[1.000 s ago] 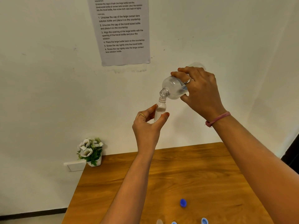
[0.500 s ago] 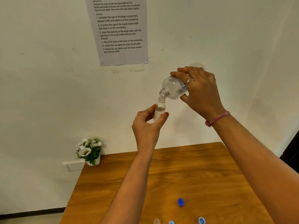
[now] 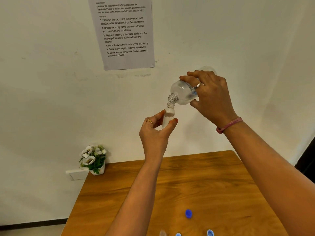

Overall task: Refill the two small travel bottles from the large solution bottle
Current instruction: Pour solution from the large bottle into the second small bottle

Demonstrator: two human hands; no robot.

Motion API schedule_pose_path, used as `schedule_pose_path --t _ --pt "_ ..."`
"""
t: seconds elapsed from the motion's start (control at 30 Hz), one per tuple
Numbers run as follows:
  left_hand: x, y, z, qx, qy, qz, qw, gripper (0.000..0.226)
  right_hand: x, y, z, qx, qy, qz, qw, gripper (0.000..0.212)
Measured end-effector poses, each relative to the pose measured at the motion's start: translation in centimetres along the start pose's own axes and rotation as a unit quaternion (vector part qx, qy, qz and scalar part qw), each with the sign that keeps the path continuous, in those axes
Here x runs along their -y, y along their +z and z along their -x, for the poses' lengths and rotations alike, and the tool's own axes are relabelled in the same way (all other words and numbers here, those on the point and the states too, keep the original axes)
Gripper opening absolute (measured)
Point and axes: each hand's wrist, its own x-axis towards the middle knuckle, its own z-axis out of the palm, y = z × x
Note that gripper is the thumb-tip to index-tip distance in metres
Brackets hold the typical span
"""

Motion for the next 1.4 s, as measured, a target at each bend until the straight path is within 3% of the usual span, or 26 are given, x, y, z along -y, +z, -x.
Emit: schedule_pose_path --t 1.4 --pt "-0.2 2.1 0.3 -0.003 -0.008 -0.003 1.000 0.034 -2.2 0.0 0.2 -0.013 -0.008 -0.011 1.000 0.059"
